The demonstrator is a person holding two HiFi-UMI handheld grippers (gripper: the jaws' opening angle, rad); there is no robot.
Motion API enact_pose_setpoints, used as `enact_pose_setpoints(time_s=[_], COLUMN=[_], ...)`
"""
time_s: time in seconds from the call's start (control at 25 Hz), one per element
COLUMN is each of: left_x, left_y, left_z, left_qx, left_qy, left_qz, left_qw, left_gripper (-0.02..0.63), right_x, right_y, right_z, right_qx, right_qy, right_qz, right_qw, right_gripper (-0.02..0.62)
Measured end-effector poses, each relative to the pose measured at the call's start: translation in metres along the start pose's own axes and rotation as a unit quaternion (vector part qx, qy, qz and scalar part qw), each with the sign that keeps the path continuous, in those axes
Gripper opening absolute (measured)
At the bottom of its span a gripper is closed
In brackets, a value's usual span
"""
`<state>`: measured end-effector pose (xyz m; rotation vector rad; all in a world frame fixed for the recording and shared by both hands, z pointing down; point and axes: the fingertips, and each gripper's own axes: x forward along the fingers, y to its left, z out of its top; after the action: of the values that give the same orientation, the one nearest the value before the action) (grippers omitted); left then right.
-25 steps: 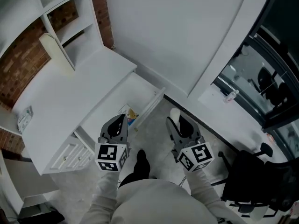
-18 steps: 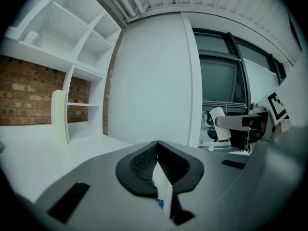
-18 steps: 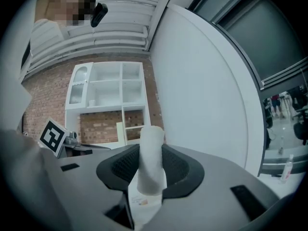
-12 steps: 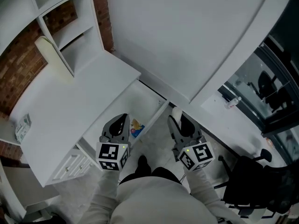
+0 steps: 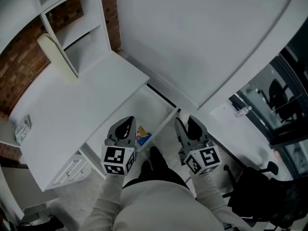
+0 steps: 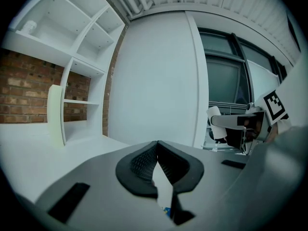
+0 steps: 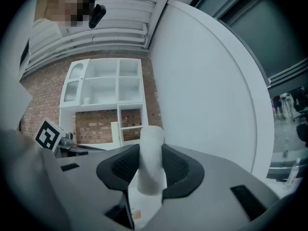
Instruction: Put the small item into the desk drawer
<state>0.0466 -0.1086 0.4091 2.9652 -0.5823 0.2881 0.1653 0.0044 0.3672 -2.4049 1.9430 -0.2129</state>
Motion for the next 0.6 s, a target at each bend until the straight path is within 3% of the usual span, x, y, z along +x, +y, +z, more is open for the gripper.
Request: enact_pose_setpoints(time_s=[0.6], left_x=[0.034], left_y=[0.041], left_z=[0.003], left_qx=[-0.018], left_qy=[0.009], left_qz=[0.070], left_qw=[0.9974], left_gripper=[0.018], right_x=[0.087], right_y=[-0.015], right_z=[-0.012], right_qx=[-0.003], right_qy=[0.042], right_qz=[0.082], right_qw=[0.996], right_gripper=[0.161])
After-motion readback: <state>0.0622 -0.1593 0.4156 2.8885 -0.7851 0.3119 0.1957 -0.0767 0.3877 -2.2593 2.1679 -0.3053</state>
